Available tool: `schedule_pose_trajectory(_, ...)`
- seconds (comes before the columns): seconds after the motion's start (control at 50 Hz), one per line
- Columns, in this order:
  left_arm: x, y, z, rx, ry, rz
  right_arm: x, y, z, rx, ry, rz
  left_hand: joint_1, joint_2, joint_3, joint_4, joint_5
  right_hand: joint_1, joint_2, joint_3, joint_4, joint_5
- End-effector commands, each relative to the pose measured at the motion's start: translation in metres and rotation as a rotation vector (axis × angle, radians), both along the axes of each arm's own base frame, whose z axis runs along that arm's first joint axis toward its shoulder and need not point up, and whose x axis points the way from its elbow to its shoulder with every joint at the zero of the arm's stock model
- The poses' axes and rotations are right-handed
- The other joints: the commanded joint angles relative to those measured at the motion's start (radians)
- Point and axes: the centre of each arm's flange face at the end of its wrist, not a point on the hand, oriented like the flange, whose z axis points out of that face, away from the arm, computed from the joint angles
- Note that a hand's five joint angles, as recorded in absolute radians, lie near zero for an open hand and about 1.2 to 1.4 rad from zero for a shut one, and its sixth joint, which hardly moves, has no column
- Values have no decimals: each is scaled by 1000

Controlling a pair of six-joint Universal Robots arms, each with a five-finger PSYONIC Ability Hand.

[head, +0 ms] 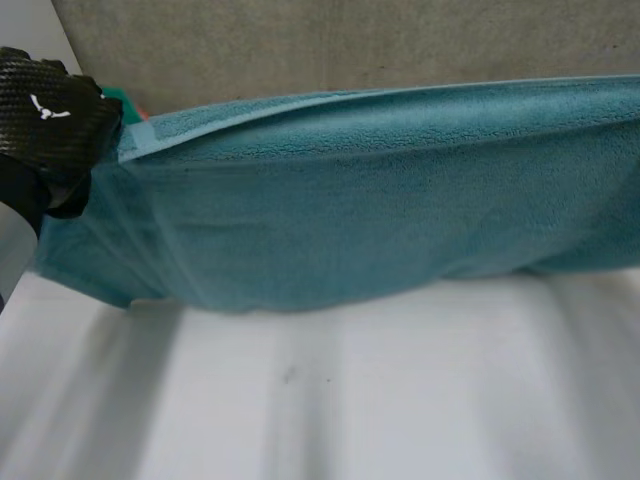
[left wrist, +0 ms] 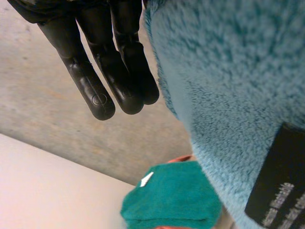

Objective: Fold the laundry.

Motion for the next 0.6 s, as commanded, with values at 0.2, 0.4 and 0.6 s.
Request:
schedule_pose_trajectory(0.2,-21,-100,-112,339,-116,0,10,-63,-112,409,-28,67,253,200,208,198,242,415,218,216,207,239)
schedule_pose_trajectory(0.4,-51,-182,-95,164,-58,2,32,-136,-106,175,-162,59,253,200,208,198,242,415,218,216,207,239)
schedule_pose_trajectory(0.6,-65,-211,31,-347,237,-35,35,-163,12,-420,-387,148,253,200,208,198,242,415,218,216,207,239)
